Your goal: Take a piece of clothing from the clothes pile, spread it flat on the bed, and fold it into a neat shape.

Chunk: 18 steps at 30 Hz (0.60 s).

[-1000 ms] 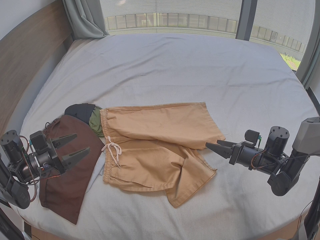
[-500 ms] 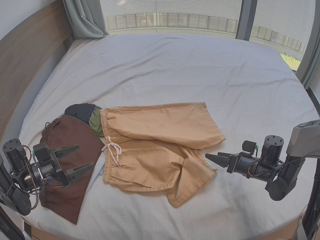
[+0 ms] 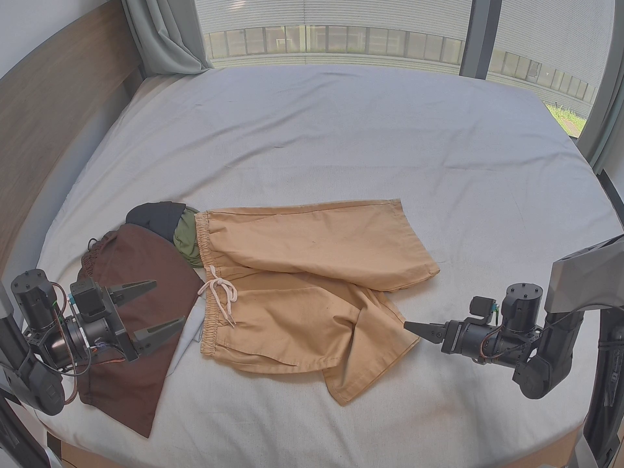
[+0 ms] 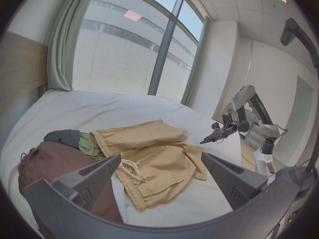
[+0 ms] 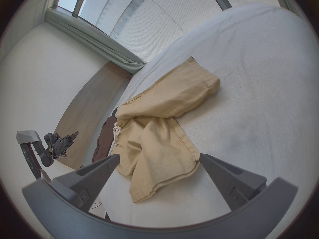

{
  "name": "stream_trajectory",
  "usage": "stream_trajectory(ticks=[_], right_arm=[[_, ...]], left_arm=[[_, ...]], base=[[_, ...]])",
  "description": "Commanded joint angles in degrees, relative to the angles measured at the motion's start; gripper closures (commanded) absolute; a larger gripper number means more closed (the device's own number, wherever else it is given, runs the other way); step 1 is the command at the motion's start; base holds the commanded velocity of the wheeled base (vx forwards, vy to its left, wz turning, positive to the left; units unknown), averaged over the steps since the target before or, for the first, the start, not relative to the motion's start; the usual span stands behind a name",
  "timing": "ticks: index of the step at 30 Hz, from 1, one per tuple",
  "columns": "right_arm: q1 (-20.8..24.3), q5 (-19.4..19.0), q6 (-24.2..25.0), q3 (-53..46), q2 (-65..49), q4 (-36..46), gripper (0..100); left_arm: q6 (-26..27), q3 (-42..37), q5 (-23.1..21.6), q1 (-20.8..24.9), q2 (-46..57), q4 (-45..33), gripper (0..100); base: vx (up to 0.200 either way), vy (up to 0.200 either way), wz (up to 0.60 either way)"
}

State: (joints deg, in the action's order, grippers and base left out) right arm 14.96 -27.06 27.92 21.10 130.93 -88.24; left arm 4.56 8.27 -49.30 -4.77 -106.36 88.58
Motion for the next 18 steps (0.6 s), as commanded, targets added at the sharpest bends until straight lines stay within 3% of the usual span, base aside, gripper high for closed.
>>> stream_trajectory(ticks=[1, 6, 11, 18], right_arm=[[-0.02, 1.22, 1.61, -0.36, 2.05, -0.01, 0], [0.16, 1.57, 3.28, -0.45, 2.4, -0.01, 0], [0.6, 1.49, 4.16, 0.08, 4.6, -0.01, 0], [0.86, 1.84, 9.0, 2.54, 7.33, -0.09, 0]], left_arm=[[3.88, 0.7, -0.89, -0.51, -2.45, 0.02, 0], [7.75, 1.58, -2.38, -0.42, -3.68, 0.02, 0], [7.66, 1.67, -2.47, -0.42, -3.5, 0.02, 0], [7.75, 1.4, -2.47, -0.33, -3.32, 0.02, 0]], base=[[0.0, 0.0, 0.0], [0.0, 0.0, 0.0], [0.0, 0.0, 0.0], [0.0, 0.0, 0.0]])
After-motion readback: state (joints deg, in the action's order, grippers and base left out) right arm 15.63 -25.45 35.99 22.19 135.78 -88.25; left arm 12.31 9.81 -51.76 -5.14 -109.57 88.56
